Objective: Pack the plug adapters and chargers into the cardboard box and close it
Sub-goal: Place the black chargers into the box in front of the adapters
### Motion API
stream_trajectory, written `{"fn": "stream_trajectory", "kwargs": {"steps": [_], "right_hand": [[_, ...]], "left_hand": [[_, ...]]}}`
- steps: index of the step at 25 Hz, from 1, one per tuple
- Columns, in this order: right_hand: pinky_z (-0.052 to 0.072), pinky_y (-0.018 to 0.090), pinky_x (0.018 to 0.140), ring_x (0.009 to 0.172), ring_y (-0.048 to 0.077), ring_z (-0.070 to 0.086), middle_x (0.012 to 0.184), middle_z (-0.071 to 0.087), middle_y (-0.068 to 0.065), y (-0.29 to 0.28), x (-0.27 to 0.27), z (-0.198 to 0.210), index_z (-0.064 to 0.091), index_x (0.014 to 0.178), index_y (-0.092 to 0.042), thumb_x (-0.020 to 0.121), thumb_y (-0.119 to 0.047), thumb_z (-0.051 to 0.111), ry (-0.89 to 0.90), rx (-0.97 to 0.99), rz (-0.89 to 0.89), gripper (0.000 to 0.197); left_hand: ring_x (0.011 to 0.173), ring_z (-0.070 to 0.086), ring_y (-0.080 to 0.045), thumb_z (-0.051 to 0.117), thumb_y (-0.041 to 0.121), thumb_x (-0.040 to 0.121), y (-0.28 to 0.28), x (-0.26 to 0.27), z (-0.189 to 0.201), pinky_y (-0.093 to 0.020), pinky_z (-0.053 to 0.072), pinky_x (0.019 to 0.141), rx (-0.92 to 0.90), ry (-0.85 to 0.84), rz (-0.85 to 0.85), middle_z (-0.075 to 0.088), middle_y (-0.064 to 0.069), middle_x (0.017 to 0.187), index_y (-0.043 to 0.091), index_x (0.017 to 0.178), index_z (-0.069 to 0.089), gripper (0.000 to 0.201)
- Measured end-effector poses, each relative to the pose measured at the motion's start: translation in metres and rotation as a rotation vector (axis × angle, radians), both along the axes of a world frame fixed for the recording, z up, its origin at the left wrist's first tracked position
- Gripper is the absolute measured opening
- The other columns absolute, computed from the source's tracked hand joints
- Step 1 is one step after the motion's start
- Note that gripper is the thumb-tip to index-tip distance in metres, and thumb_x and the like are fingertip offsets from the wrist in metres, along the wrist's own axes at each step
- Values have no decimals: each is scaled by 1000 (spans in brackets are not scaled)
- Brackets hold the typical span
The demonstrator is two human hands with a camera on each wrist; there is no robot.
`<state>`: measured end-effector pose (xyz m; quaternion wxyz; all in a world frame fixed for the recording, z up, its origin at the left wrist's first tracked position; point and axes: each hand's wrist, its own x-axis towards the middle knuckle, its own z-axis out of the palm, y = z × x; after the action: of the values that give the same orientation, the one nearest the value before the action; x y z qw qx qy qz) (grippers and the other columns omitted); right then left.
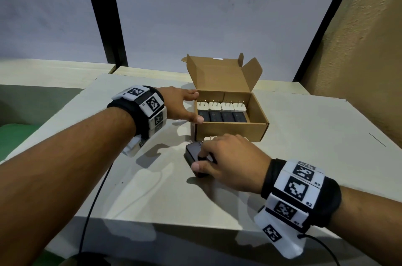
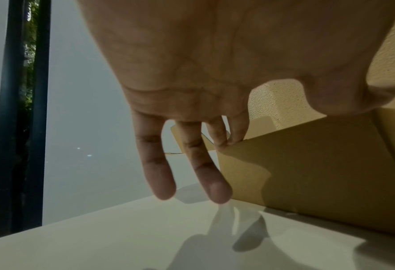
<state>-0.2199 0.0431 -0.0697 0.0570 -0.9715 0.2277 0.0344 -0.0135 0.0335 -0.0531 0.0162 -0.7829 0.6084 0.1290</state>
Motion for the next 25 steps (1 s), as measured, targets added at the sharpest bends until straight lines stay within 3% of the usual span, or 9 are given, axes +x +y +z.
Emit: {"fn": "stream_trajectory", "kwargs": {"steps": [4,9,12,15,20,25], "right_hand": [[35,34,82,100,19,54,109,61,-3,4,10,0,53,115,-23,87,-54,55,28,-66,-18,42],[34,34,84,108,23,51,120,53,4,3,17,0,43,131,-19,83,-34,66,83,48,21,55],[41,35,87,102,26,52,115,49,5,4,17,1,49,129,-16,79,-31,71,119,89,15,56],[39,31,78,96,24,50,113,45,3,5,12,2,53,125,-20,76,-31,75,93,104,26,55],[43,34,84,104,24,52,115,59,0,3,13,-3,47,120,-26,66,-30,84,44,136,50,66],[49,39,89,109,27,53,119,61,3,2,14,-6,40,128,-27,59,-30,90,-16,261,-22,85]], "left_hand": [[141,27,-17,53,77,68,-2,1,-1,-41,19,113,-4,2,1,13,24,154,37,148,20,94],[140,28,-17,54,77,67,-2,-1,1,-40,23,111,-5,-22,7,16,23,154,38,147,21,95],[141,28,-18,54,76,67,-3,-2,1,-41,22,111,2,-25,9,15,22,155,37,147,21,95],[141,28,-18,54,78,65,-4,1,-1,-42,21,112,4,-4,16,15,23,155,38,147,20,98],[140,28,-18,55,80,63,-6,2,-2,-41,23,111,15,-6,23,14,23,155,39,147,20,100],[140,29,-18,56,79,63,-6,2,-1,-41,23,112,9,-3,20,16,22,155,39,147,21,100]]}}
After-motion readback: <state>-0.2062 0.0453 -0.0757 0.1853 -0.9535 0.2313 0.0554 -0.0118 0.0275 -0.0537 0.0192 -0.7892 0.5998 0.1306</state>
